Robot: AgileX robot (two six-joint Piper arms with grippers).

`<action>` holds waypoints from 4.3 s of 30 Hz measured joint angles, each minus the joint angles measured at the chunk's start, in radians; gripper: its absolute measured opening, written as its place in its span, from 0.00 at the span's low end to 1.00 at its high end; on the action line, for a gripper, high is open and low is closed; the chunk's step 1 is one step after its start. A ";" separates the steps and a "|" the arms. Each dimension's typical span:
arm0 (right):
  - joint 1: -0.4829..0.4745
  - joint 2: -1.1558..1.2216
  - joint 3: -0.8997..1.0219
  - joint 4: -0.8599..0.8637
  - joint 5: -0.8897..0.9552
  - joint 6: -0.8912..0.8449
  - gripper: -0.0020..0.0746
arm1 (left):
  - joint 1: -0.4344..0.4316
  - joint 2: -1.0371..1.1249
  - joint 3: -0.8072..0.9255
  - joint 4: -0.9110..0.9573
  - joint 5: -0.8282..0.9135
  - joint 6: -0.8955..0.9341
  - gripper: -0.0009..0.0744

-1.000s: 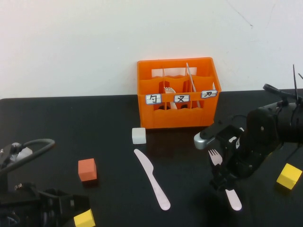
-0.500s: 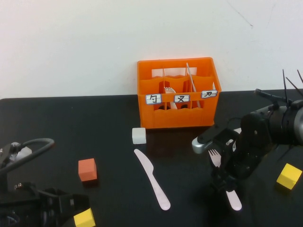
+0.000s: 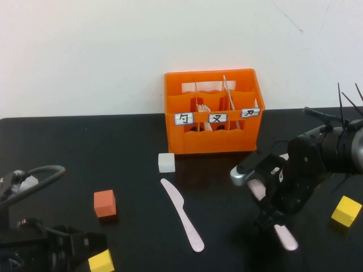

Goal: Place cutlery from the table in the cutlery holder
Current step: Pick up the fork, then place the fork on the box, then pick up the knife

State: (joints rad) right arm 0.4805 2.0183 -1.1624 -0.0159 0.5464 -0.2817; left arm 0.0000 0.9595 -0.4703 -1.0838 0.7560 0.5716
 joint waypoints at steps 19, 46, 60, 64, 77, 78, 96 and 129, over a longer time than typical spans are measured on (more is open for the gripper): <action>0.000 -0.042 0.007 0.050 0.017 -0.002 0.21 | 0.000 0.000 0.000 0.000 -0.002 0.012 0.01; 0.004 -0.248 -0.191 0.434 -0.511 -0.217 0.21 | 0.000 0.000 0.000 0.000 -0.003 0.021 0.01; 0.040 0.043 -0.498 0.441 -0.546 -0.258 0.21 | 0.000 0.000 0.000 -0.025 -0.006 0.030 0.01; 0.040 0.103 -0.546 0.441 -0.552 -0.293 0.21 | 0.000 0.000 0.000 -0.027 -0.006 0.050 0.01; 0.040 0.164 -0.556 0.443 -0.556 -0.375 0.21 | 0.000 0.000 0.000 -0.030 -0.004 0.060 0.01; 0.040 0.164 -0.556 0.443 -0.556 -0.393 0.21 | 0.000 0.000 0.000 -0.033 0.000 0.060 0.01; 0.038 0.148 -0.556 0.443 -0.505 -0.445 0.49 | 0.000 0.000 0.000 -0.037 0.030 0.107 0.01; 0.038 -0.492 -0.475 0.025 0.407 -0.271 0.02 | 0.000 0.066 -0.069 -0.236 -0.435 0.179 0.01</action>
State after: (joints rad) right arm 0.5189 1.5267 -1.6376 0.0096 0.9531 -0.5531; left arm 0.0000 1.0257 -0.5393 -1.3196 0.3212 0.7507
